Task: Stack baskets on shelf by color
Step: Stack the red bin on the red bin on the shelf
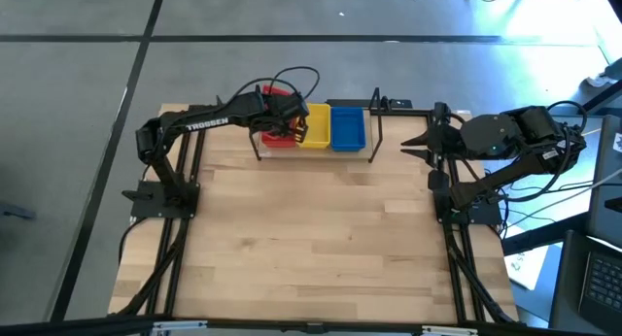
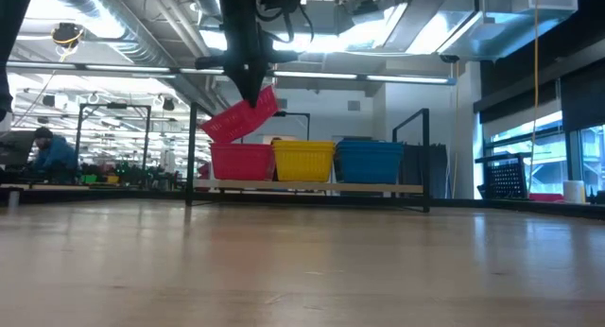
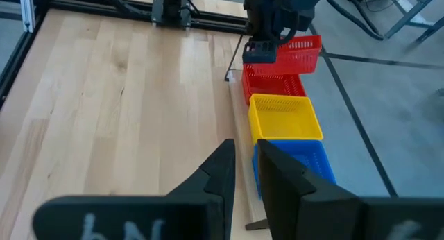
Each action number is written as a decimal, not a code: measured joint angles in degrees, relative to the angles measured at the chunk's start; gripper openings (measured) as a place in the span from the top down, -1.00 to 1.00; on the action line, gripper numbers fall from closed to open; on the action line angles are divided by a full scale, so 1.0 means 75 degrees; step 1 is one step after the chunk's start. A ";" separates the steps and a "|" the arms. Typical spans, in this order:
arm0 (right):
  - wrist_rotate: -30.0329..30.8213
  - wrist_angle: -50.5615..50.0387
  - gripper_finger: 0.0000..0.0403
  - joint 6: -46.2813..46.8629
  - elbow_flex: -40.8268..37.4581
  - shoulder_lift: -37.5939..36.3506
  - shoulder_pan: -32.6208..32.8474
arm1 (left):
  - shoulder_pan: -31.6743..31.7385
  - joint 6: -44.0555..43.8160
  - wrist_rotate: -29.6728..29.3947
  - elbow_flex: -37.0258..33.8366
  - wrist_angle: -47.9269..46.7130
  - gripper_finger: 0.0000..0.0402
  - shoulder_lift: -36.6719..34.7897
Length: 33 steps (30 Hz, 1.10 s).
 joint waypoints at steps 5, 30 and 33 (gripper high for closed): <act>0.0000 0.0000 0.70 -0.0125 0.0000 0.0000 0.0000 | -0.0006 -0.0135 0.0005 0.0000 0.0003 0.89 0.0000; 0.0000 0.0006 0.70 -0.0126 0.0000 0.0000 0.0000 | 0.0099 0.1036 -0.0005 0.0000 0.0814 0.65 0.0000; 0.0000 0.0006 0.70 -0.0125 0.0000 0.0000 -0.0001 | 0.0099 0.1448 0.0055 0.0000 0.0814 0.66 0.0000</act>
